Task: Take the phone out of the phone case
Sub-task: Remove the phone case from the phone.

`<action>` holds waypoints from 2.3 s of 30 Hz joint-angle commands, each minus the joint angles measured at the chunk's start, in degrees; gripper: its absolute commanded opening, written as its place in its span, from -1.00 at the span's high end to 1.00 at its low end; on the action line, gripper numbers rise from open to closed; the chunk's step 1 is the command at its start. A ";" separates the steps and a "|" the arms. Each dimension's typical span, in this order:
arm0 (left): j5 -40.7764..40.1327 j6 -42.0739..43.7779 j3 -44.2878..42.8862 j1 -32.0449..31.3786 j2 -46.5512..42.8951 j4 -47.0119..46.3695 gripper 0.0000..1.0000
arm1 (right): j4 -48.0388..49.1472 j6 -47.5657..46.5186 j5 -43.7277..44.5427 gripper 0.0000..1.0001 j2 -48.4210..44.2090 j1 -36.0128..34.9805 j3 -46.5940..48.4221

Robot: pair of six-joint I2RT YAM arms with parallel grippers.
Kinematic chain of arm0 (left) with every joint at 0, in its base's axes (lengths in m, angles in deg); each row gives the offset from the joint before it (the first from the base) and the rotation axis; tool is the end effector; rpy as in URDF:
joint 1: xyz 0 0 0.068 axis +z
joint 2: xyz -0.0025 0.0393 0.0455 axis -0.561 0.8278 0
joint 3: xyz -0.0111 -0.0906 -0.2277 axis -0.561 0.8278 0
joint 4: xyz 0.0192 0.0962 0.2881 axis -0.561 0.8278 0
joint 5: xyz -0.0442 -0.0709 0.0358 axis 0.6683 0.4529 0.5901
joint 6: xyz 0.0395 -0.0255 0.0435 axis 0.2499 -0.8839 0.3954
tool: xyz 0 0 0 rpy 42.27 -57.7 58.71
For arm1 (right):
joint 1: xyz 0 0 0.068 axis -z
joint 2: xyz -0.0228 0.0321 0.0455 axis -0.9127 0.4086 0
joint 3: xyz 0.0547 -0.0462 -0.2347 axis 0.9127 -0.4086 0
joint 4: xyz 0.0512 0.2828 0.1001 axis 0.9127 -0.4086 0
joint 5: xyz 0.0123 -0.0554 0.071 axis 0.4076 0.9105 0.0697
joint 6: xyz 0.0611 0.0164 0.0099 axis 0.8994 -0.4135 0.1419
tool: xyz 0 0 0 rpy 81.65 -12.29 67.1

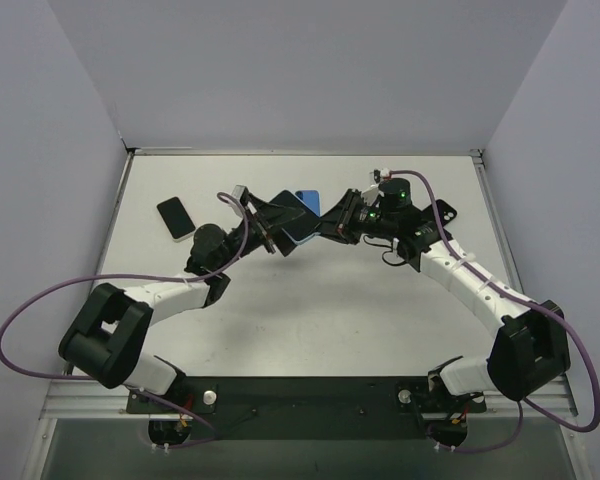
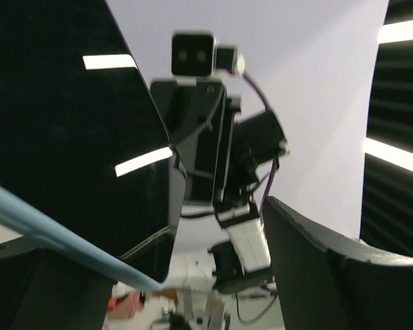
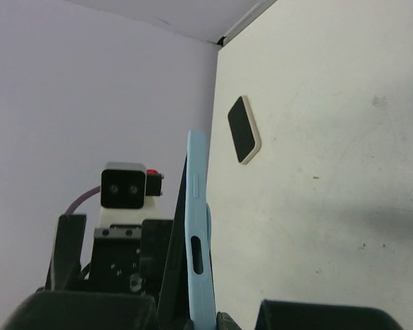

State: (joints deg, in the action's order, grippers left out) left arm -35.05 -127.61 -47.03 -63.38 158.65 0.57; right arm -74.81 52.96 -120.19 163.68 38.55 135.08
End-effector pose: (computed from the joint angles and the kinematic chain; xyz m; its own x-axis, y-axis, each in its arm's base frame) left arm 0.2951 -0.1898 0.2050 -0.8318 -0.5498 0.0762 0.0584 -0.2232 -0.9730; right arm 0.3210 0.2007 0.2801 -0.8629 0.3284 -0.3841 -0.3061 0.2651 0.9144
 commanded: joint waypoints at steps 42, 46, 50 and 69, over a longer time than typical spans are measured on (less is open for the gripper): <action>18.76 18.62 11.88 11.68 -16.53 21.88 -0.94 | -5.08 -33.48 49.80 0.46 0.25 -24.35 -18.49; 18.84 18.53 12.58 11.59 -15.22 20.83 -0.94 | -3.67 -33.48 49.09 0.46 2.62 -24.44 -18.23; 18.93 19.05 13.55 11.41 -13.99 20.74 -0.94 | -2.53 -33.57 48.48 0.46 6.13 -24.35 -17.44; 15.16 29.24 13.82 9.75 -10.56 31.01 -0.93 | 0.47 -32.25 41.53 0.55 23.10 -24.88 -12.61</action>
State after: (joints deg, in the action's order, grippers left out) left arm -17.26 -105.23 -31.78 -52.82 145.95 26.30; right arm -78.78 19.13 -73.07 178.34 14.05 123.14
